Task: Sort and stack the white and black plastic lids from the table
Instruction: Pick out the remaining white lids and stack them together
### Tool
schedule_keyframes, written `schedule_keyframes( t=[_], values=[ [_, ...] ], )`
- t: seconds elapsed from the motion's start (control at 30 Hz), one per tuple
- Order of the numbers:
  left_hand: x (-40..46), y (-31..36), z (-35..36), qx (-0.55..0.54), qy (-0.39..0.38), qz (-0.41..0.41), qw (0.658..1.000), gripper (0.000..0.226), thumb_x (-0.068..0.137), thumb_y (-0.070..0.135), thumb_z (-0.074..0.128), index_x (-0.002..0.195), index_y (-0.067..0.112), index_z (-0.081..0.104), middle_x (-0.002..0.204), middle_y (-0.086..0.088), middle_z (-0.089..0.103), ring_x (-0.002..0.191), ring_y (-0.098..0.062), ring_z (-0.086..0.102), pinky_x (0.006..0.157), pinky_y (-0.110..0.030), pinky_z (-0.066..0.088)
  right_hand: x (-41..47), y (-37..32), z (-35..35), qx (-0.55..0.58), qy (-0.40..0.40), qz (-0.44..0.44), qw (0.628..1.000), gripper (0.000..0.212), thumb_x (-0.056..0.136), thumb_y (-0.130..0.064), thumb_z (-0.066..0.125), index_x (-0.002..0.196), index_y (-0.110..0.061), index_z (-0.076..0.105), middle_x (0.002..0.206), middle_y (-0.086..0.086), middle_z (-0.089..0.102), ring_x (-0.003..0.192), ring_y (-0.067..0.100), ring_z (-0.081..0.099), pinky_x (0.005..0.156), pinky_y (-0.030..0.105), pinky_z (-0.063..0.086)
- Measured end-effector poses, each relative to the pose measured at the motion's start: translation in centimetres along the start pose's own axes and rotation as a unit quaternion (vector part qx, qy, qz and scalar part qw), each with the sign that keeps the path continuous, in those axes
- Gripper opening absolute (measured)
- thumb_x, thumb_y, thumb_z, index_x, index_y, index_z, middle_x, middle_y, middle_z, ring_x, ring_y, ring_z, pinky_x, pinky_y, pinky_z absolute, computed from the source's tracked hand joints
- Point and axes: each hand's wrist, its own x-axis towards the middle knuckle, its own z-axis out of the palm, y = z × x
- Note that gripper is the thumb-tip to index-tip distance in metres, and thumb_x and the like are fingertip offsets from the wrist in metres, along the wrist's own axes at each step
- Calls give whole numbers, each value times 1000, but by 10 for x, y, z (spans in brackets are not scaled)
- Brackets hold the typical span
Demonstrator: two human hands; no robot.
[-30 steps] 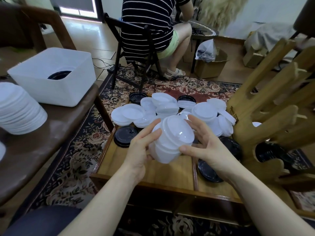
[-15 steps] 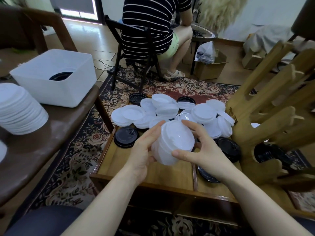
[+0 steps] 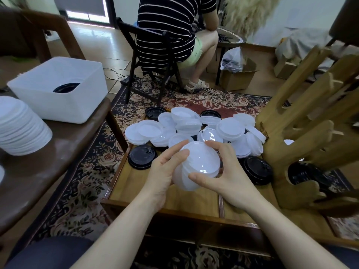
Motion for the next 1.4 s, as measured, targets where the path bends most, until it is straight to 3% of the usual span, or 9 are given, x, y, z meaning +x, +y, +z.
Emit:
schedule_keyframes(
  t=[0.17,0.43,0.63,0.77,0.93,1.03,1.23,1.33,1.4],
  values=[
    [0,1,-1,-7,7,-8,1000,43,67,39,71,110,36,75,110,11,76,102,-9,71,92,-40,55,0,-1,-1,11,-5,-2,1000,75,68,-40,84,127,-43,37,127,-25,35,116,-19,38,92,8,38],
    [2,3,-7,30,-43,-20,998,57,68,35,78,124,38,68,114,15,74,102,-7,69,86,-37,54,5,6,-10,17,-71,-13,997,88,68,-47,79,144,-38,36,133,-29,35,128,-11,36,108,27,40],
    [2,3,-6,21,-39,-8,999,54,67,38,68,121,40,68,113,15,74,99,-6,71,91,-41,54,3,6,-9,22,-59,-21,998,88,71,-48,82,145,-39,36,138,-25,37,129,-9,37,110,32,40],
    [1,2,-7,3,-28,4,1000,62,56,48,74,118,48,69,116,12,73,107,-14,69,87,-40,56,3,10,2,112,-52,1,992,93,65,-55,82,145,-49,34,148,-21,39,136,2,41,112,39,40],
    [1,1,-11,23,-53,36,998,52,74,43,68,124,52,63,122,18,70,112,-6,67,86,-31,56,5,16,6,152,-59,1,987,93,65,-53,83,144,-53,33,148,-23,41,137,6,42,111,45,41],
    [2,0,-13,50,-77,46,995,60,73,34,81,127,50,60,123,17,70,112,-6,67,84,-25,56,5,20,11,160,-55,2,986,93,65,-54,84,143,-54,33,149,-20,41,137,9,42,110,47,42],
    [10,5,-26,8,35,80,996,63,60,32,80,121,43,66,124,14,69,107,-3,67,95,-32,52,16,30,11,102,-59,-5,993,75,80,-50,75,145,-42,39,144,-25,45,134,-2,41,110,39,41],
    [16,13,-39,-33,104,81,991,56,73,22,77,124,41,66,131,12,65,103,-2,63,87,-30,51,26,44,8,-12,-21,-5,1000,58,86,-45,68,140,-35,48,140,-22,47,132,-3,40,112,35,39],
    [20,15,-47,-58,130,73,987,57,64,29,79,119,43,69,133,12,64,115,-8,61,97,-37,48,34,54,9,-115,-16,-32,993,45,92,-34,67,135,-31,54,139,-16,48,133,1,37,112,31,36]
  ],
)
